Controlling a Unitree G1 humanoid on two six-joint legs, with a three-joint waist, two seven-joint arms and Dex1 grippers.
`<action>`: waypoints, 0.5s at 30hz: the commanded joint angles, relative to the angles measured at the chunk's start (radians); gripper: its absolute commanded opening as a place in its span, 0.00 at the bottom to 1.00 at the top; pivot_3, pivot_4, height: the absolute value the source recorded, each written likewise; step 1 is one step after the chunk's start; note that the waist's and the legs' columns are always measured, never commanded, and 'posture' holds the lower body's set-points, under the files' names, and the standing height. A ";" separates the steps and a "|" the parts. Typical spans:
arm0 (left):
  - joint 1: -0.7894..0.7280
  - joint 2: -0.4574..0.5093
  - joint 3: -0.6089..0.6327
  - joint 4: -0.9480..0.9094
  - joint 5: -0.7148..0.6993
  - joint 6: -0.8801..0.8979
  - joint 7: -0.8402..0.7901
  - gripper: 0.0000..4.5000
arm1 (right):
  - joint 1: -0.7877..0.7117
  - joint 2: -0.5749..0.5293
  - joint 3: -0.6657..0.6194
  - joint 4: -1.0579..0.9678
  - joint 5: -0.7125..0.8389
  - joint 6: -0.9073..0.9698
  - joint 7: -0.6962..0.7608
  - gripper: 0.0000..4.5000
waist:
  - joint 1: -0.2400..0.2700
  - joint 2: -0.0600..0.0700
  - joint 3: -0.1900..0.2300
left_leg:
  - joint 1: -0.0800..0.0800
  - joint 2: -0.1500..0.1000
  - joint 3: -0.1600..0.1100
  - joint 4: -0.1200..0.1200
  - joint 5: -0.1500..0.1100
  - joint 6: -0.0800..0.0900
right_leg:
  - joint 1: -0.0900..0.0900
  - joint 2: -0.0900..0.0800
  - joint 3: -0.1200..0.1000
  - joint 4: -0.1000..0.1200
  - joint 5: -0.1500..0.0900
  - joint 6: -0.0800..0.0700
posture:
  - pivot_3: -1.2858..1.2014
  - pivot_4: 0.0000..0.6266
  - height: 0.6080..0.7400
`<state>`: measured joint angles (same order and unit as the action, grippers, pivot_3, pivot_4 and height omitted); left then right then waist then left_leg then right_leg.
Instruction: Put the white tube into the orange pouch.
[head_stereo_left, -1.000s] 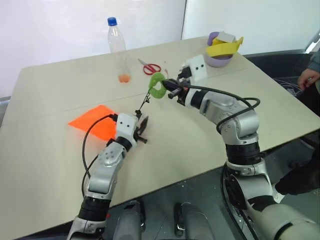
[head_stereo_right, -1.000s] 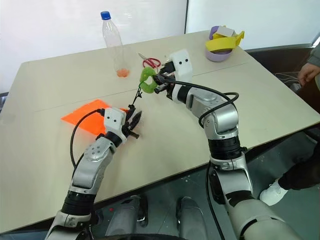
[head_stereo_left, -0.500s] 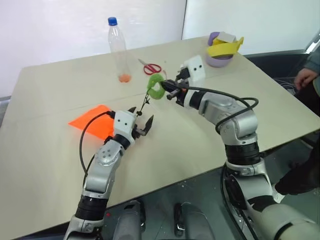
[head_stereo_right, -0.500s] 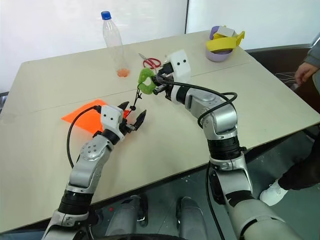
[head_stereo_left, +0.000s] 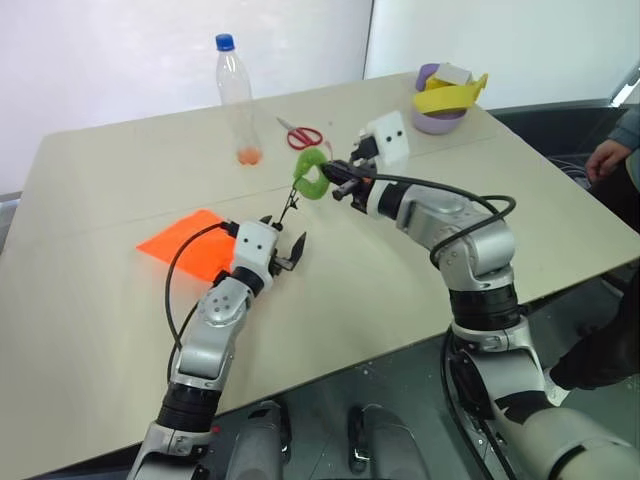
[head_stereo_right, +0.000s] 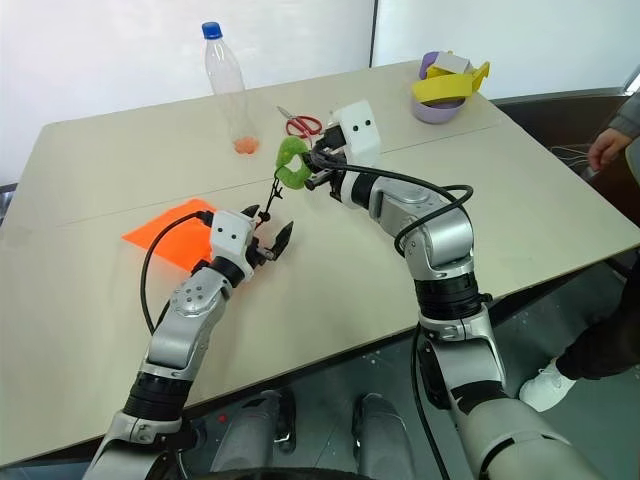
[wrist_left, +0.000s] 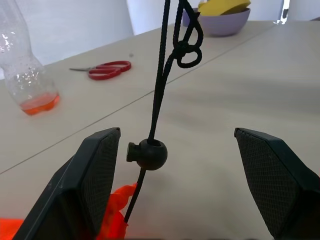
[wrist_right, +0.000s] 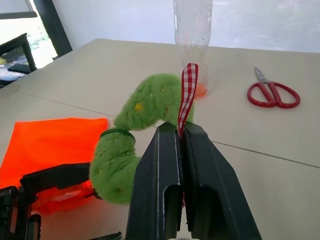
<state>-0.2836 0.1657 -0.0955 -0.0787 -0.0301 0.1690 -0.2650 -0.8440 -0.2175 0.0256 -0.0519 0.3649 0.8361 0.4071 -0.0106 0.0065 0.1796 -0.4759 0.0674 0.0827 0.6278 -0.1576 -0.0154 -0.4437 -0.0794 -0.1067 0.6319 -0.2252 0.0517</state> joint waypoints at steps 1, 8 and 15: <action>-0.013 -0.003 -0.004 -0.015 0.003 -0.007 -0.002 0.75 | -0.014 -0.003 -0.013 -0.046 0.007 -0.015 -0.001 0.00 | 0.000 0.000 0.000 | 0.000 0.000 0.000 0.000 0.000 0.000 | 0.000 0.000 0.000 0.000 0.000 0.000 | 0.52 0.24 1.00; -0.009 -0.011 0.003 -0.019 0.001 0.007 0.009 0.03 | -0.015 -0.005 -0.014 -0.044 0.008 -0.015 -0.001 0.00 | 0.000 0.000 0.000 | 0.000 0.000 0.000 0.000 0.000 0.000 | 0.000 0.000 0.000 0.000 0.000 0.000 | 0.52 0.24 1.00; -0.010 -0.007 0.003 -0.030 0.002 0.006 0.005 0.01 | -0.014 -0.009 -0.012 -0.045 0.007 -0.018 0.005 0.00 | 0.000 0.000 0.000 | 0.000 0.000 0.000 0.000 0.001 0.002 | 0.000 0.000 0.000 0.000 0.000 0.000 | 0.52 0.24 1.00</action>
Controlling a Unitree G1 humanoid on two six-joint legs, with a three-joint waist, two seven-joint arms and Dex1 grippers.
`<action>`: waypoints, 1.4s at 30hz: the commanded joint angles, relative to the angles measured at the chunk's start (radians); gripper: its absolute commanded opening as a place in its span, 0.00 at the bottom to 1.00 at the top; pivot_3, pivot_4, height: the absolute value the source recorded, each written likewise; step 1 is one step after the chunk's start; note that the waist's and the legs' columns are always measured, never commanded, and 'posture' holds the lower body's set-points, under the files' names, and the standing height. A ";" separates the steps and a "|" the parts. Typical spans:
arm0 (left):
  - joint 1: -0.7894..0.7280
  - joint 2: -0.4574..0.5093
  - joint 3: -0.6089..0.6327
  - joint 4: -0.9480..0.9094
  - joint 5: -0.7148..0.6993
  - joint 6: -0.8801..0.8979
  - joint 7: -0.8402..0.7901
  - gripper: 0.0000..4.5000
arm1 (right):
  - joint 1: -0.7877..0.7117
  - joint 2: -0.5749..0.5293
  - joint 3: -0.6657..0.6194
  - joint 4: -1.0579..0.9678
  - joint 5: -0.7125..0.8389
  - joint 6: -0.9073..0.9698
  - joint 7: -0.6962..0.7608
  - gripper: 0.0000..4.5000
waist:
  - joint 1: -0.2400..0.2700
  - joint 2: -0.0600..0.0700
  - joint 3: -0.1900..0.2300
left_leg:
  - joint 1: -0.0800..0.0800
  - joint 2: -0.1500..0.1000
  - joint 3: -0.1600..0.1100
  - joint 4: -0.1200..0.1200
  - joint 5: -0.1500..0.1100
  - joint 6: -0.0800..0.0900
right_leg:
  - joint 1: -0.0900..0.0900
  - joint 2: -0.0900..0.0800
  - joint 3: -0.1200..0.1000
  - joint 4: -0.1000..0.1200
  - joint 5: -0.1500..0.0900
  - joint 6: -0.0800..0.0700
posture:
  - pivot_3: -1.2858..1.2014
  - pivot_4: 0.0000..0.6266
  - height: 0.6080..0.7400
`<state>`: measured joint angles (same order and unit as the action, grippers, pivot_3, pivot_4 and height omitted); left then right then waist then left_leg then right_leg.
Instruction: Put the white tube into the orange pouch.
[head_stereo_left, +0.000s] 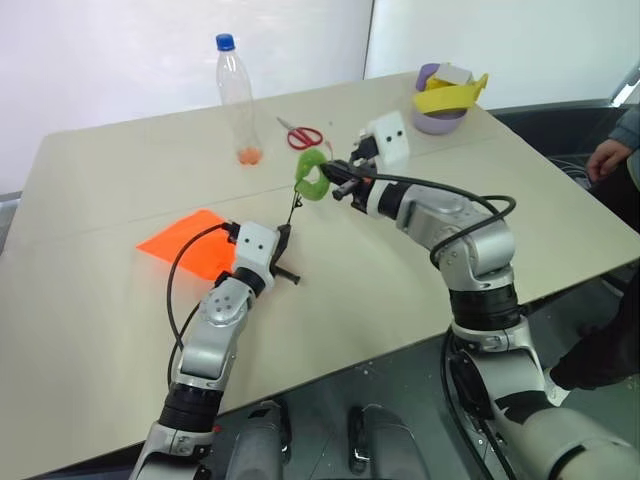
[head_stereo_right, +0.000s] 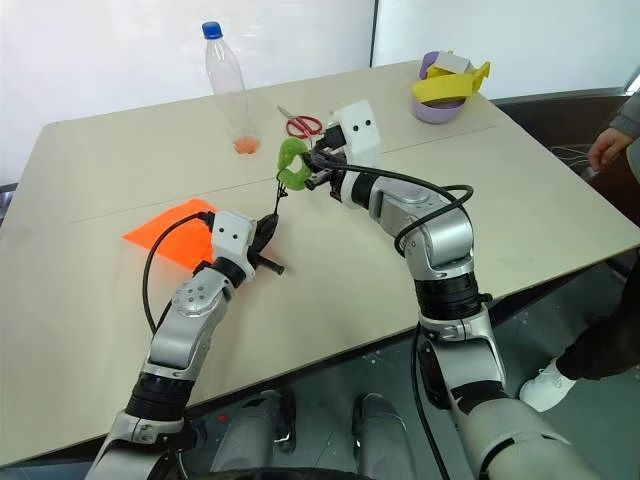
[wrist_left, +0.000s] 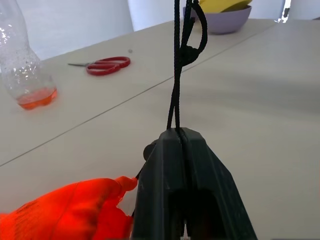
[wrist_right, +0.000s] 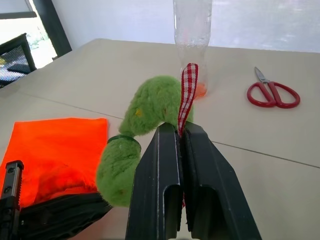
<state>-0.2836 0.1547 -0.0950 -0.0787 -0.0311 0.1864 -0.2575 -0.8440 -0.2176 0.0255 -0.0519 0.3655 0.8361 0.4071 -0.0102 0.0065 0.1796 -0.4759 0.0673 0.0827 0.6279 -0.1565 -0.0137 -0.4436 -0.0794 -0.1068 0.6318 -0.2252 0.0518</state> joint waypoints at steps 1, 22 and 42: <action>-0.009 0.007 0.005 -0.034 0.000 -0.010 -0.005 0.01 | -0.015 -0.009 -0.012 -0.044 0.006 -0.018 0.005 0.00 | 0.000 0.000 0.000 | 0.000 0.000 0.000 0.000 0.000 0.000 | 0.000 0.000 0.000 0.000 0.000 0.000 | 0.52 0.24 1.00; 0.012 0.056 0.002 -0.053 0.064 -0.050 0.012 0.85 | -0.043 0.018 -0.013 -0.019 0.009 -0.040 0.000 0.00 | 0.000 0.000 0.000 | 0.000 0.000 0.000 0.000 -0.001 -0.002 | 0.000 0.000 0.000 0.000 0.000 -0.001 | 0.52 0.24 1.00; -0.042 -0.024 -0.017 0.039 0.138 -0.027 0.107 0.85 | -0.040 0.020 -0.014 -0.022 0.005 -0.036 -0.005 0.00 | 0.000 0.000 0.000 | -0.001 0.000 0.000 0.000 0.000 0.000 | 0.000 0.000 -0.001 -0.001 0.001 -0.001 | 0.52 0.24 1.00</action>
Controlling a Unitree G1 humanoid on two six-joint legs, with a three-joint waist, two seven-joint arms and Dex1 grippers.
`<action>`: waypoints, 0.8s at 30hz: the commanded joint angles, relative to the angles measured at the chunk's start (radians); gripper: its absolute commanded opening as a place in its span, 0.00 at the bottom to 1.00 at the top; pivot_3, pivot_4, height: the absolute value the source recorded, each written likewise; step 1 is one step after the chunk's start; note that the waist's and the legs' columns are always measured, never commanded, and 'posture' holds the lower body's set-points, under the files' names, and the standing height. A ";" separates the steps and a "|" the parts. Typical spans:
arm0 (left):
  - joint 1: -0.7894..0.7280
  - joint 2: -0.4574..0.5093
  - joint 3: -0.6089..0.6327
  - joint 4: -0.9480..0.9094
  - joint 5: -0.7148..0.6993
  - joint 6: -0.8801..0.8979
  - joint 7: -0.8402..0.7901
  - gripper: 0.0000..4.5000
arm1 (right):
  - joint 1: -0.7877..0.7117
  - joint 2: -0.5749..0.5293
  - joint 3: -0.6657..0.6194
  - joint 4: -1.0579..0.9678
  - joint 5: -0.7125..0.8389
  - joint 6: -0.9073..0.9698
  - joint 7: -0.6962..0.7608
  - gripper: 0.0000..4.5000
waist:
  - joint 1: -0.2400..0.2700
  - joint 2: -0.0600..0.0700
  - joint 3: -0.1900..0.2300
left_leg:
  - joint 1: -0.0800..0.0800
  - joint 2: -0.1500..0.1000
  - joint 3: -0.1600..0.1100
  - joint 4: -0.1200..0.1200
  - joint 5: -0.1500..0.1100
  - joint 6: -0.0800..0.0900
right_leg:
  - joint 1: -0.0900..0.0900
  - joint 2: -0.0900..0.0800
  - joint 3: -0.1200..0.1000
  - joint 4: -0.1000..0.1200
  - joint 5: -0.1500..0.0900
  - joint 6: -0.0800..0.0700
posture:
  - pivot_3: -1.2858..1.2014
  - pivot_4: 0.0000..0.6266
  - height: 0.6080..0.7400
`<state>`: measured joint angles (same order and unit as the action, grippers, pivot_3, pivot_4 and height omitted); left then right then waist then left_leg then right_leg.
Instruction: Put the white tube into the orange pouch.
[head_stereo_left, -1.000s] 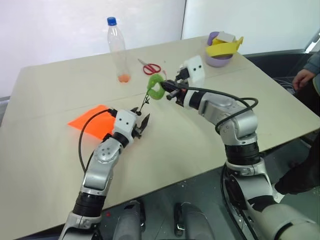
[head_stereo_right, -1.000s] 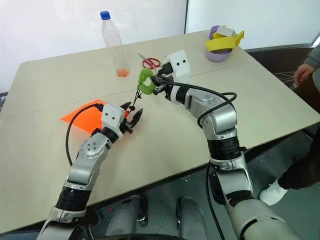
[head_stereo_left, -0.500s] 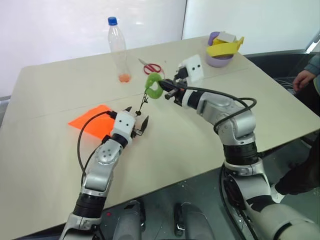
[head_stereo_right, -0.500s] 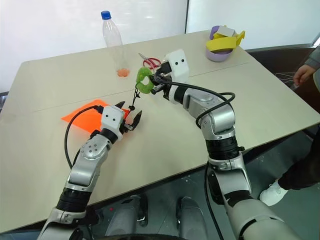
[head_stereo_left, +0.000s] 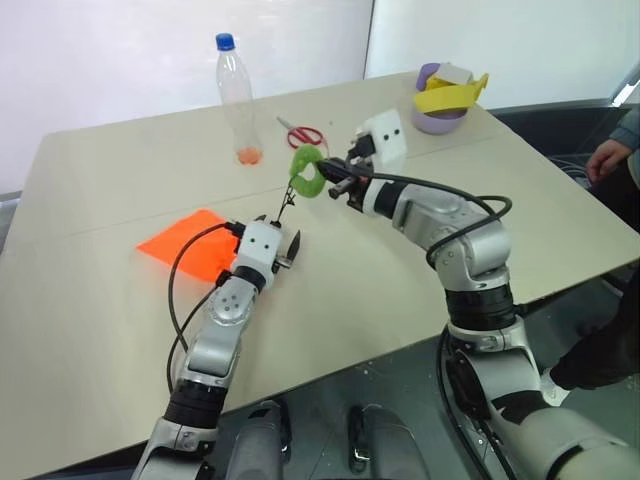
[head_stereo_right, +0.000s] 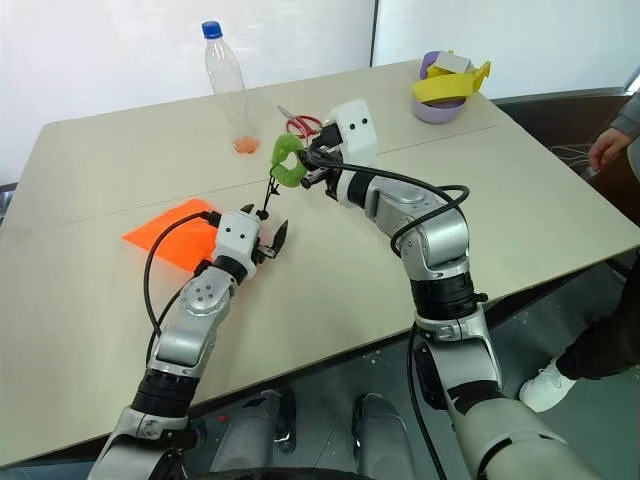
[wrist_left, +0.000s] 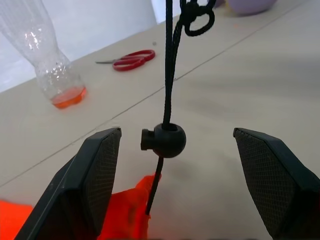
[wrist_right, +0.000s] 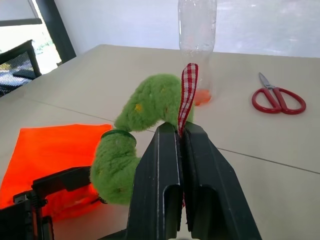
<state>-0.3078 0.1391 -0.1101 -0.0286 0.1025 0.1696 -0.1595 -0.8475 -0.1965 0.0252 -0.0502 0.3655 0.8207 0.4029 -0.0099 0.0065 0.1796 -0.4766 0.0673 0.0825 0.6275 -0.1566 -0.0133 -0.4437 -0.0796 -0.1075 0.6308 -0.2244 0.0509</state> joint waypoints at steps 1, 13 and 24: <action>-0.019 -0.010 -0.004 -0.009 0.003 -0.013 0.007 0.85 | -0.036 -0.001 -0.014 -0.024 0.005 -0.021 -0.001 0.00 | 0.000 0.000 0.000 | 0.000 0.000 0.000 0.000 0.000 0.000 | 0.000 0.000 0.000 0.000 0.000 0.000 | 0.52 0.24 1.00; -0.018 -0.017 -0.005 -0.007 -0.003 -0.016 -0.005 0.05 | -0.031 -0.006 -0.011 -0.027 0.002 -0.021 0.000 0.00 | 0.000 0.000 0.000 | 0.000 0.000 0.000 0.000 0.000 0.000 | 0.000 0.000 0.000 0.000 0.000 0.000 | 0.52 0.24 1.00; 0.007 0.005 -0.001 -0.030 -0.017 -0.004 -0.044 0.05 | -0.032 -0.011 -0.015 -0.024 0.000 -0.024 -0.001 0.00 | -0.001 0.000 0.000 | 0.000 0.000 0.000 0.000 0.000 0.000 | 0.000 0.000 0.000 0.000 0.000 0.000 | 0.52 0.24 1.00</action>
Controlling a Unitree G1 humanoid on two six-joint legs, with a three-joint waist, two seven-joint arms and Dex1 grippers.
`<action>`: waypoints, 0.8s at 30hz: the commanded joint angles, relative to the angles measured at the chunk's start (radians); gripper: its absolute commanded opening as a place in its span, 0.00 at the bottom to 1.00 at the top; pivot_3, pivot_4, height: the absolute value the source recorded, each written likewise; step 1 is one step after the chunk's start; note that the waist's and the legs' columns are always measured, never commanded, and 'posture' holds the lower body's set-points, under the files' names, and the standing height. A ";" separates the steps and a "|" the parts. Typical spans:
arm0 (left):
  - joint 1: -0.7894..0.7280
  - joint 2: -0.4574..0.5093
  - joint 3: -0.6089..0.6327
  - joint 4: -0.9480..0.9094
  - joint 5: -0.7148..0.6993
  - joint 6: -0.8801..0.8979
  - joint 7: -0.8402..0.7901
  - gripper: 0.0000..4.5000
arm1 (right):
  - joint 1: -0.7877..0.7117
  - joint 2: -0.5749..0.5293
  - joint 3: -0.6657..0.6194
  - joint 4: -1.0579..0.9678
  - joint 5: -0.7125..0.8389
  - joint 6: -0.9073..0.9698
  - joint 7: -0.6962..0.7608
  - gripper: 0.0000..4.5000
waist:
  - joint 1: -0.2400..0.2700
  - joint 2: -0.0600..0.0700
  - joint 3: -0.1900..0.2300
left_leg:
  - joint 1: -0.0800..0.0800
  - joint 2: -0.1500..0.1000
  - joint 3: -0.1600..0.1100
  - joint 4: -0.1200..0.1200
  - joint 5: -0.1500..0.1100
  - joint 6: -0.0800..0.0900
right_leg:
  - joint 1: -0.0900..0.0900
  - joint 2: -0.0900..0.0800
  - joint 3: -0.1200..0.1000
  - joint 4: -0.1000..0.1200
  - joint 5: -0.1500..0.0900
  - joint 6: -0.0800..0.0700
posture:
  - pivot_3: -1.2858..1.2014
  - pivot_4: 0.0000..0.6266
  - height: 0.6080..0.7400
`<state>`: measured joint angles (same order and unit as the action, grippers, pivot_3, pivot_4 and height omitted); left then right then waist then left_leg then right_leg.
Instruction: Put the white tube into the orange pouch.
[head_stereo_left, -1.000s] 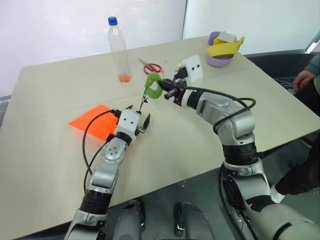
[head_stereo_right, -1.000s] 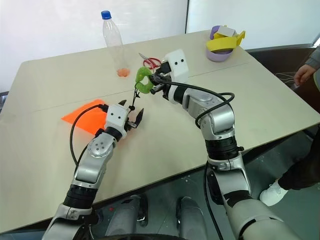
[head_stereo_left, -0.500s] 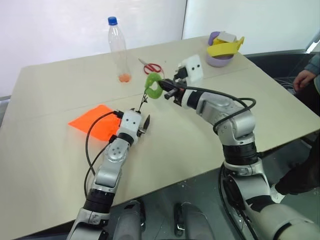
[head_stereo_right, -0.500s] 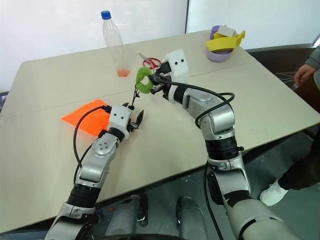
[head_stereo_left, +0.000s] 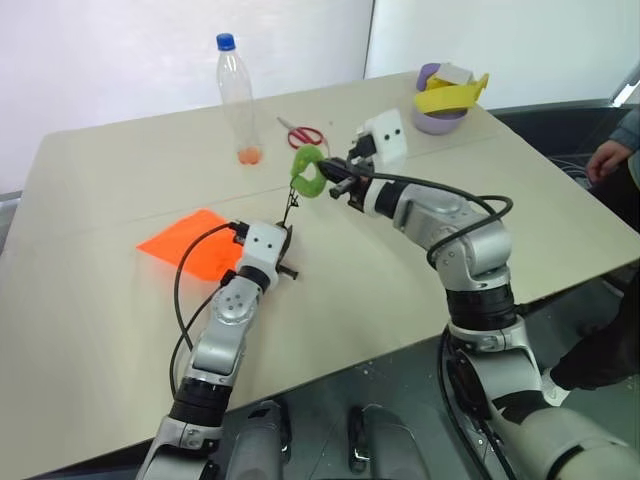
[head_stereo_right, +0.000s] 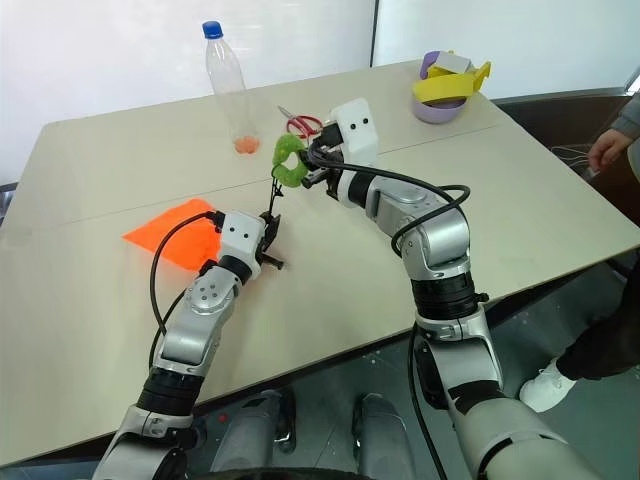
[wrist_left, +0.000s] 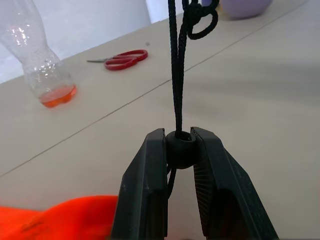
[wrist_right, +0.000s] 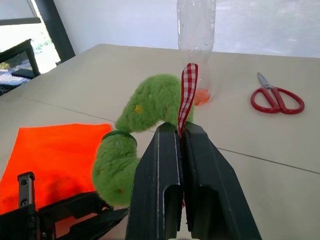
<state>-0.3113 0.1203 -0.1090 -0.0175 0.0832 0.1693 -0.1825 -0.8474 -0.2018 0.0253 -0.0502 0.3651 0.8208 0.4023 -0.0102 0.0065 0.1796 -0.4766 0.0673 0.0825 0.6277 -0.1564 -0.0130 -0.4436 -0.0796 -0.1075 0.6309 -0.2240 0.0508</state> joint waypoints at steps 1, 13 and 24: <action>0.020 0.045 -0.004 -0.048 0.007 -0.008 -0.038 0.05 | -0.036 -0.007 -0.022 -0.017 0.000 -0.026 -0.005 0.00 | -0.001 0.000 0.000 | 0.000 0.000 0.000 0.000 0.000 0.000 | 0.000 0.000 0.000 0.000 0.000 0.000 | 0.52 0.24 1.00; 0.152 0.357 -0.019 -0.124 0.081 -0.136 -0.225 0.05 | -0.101 -0.184 -0.239 0.240 -0.032 -0.153 -0.084 0.00 | 0.006 0.001 0.000 | -0.001 0.001 0.001 -0.002 -0.002 -0.002 | -0.001 -0.004 0.000 -0.003 0.000 -0.001 | 0.52 0.24 1.00; 0.186 0.386 0.052 -0.109 -0.002 -0.159 -0.245 0.05 | -0.068 -0.261 -0.192 0.399 -0.097 -0.300 -0.085 0.00 | -0.001 0.001 0.001 | 0.000 0.000 0.008 -0.009 0.000 0.002 | -0.007 -0.003 0.000 -0.001 0.002 0.004 | 0.52 0.24 1.00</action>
<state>-0.1514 0.4950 -0.1237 -0.1480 0.1010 -0.0080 -0.4337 -0.9015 -0.4047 -0.1052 0.3956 0.3024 0.5760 0.3508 -0.0110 0.0073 0.1802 -0.4770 0.0675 0.0905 0.6195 -0.1568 -0.0108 -0.4501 -0.0821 -0.1072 0.6304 -0.2223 0.0552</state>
